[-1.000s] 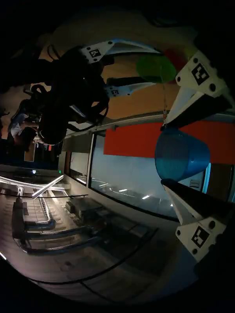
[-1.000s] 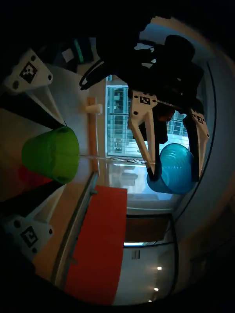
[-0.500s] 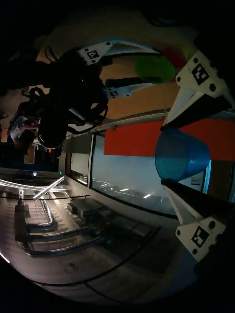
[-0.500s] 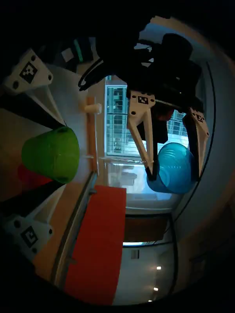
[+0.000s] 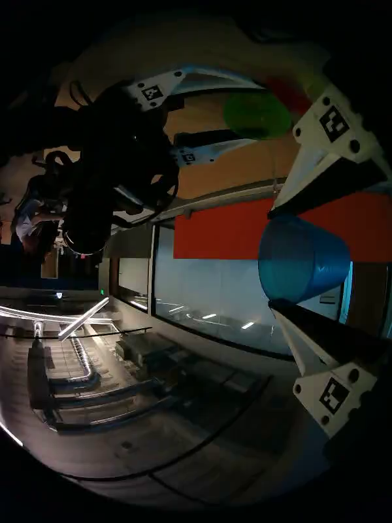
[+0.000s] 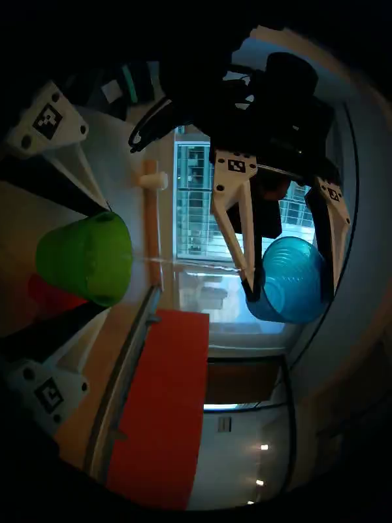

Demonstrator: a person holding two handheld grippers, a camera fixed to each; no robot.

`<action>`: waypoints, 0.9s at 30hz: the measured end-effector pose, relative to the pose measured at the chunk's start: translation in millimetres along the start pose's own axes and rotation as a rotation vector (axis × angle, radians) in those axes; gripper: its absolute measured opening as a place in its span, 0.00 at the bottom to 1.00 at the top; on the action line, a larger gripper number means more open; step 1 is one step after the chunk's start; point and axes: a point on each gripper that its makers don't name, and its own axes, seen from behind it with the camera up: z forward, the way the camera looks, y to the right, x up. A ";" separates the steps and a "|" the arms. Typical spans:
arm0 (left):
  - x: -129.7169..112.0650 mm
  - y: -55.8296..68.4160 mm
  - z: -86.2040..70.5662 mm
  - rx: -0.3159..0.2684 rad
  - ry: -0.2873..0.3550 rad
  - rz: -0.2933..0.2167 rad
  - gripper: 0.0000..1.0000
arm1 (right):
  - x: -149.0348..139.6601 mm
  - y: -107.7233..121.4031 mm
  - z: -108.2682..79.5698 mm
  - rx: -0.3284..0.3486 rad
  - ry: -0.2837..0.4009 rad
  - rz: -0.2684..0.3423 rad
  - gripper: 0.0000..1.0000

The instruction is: Pour water

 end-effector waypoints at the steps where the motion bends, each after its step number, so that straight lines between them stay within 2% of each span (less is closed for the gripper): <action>1: 0.3 0.9 0.0 -0.001 0.000 0.001 0.90 | -0.2 0.0 0.1 0.000 0.000 0.000 0.90; 8: 0.5 6.9 1.3 -0.008 0.000 0.006 0.89 | -0.3 0.8 0.5 -0.001 0.000 0.002 0.90; 17: 1.7 8.8 -0.1 -0.008 0.000 0.012 0.90 | 1.1 1.0 0.5 -0.002 0.001 0.002 0.90; 27: 0.8 6.1 0.8 -0.005 -0.001 0.013 0.90 | 0.8 1.5 0.7 -0.002 0.003 0.004 0.90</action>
